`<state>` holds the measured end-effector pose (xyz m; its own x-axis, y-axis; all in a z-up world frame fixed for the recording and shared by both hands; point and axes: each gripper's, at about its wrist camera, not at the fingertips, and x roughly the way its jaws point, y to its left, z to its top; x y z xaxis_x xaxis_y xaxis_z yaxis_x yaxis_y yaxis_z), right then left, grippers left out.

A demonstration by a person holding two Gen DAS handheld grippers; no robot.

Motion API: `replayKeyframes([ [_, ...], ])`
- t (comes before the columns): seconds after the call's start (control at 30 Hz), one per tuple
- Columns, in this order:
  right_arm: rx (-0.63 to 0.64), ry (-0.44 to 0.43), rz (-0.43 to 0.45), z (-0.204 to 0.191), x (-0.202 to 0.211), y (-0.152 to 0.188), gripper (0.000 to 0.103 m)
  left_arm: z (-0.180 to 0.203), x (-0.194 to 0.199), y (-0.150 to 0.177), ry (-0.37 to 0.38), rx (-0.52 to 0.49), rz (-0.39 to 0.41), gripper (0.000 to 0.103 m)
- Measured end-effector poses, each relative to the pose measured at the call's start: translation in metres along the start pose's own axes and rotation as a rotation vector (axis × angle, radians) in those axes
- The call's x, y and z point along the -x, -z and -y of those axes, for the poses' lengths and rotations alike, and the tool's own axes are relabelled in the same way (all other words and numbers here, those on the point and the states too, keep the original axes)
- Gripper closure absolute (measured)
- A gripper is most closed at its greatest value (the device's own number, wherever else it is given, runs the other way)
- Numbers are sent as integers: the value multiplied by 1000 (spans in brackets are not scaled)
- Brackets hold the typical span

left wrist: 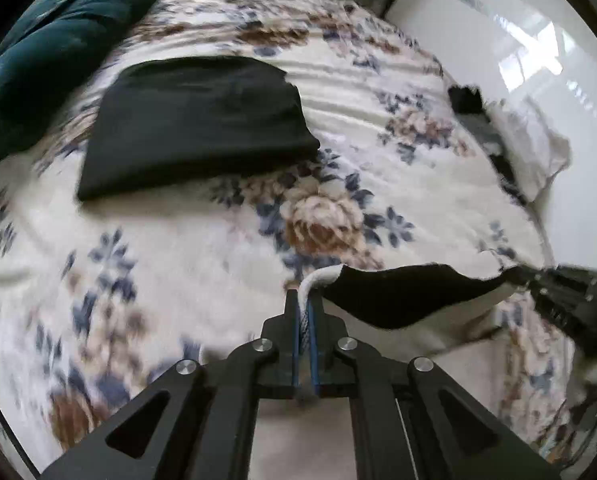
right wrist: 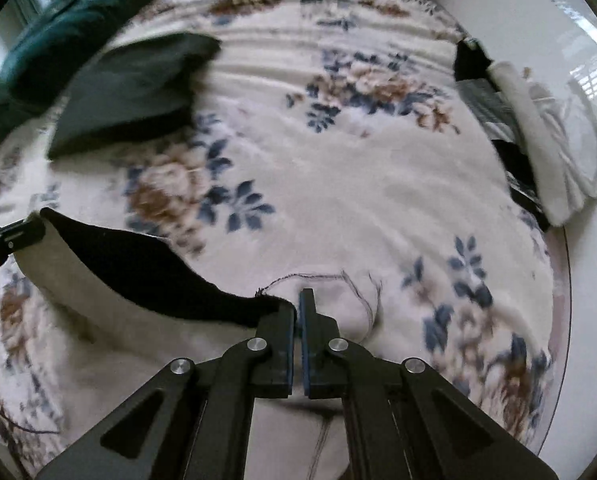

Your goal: Fold small clothes

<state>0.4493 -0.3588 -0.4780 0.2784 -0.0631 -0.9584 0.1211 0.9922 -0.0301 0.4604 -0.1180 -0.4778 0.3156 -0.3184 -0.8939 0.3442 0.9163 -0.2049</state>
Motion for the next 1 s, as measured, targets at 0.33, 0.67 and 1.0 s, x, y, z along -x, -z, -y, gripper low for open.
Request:
replayKeyframes([
  [0.33, 1, -32, -16, -14, 59, 150, 101, 2, 50, 124, -2, 162, -128, 101],
  [0.67, -44, -106, -272, 4, 19, 236, 87, -22, 28, 199, 29, 285, -301, 76],
  [1.0, -242, -199, -226, 56, 67, 245, 58, -37, 71, 156, 87, 343, -150, 61],
])
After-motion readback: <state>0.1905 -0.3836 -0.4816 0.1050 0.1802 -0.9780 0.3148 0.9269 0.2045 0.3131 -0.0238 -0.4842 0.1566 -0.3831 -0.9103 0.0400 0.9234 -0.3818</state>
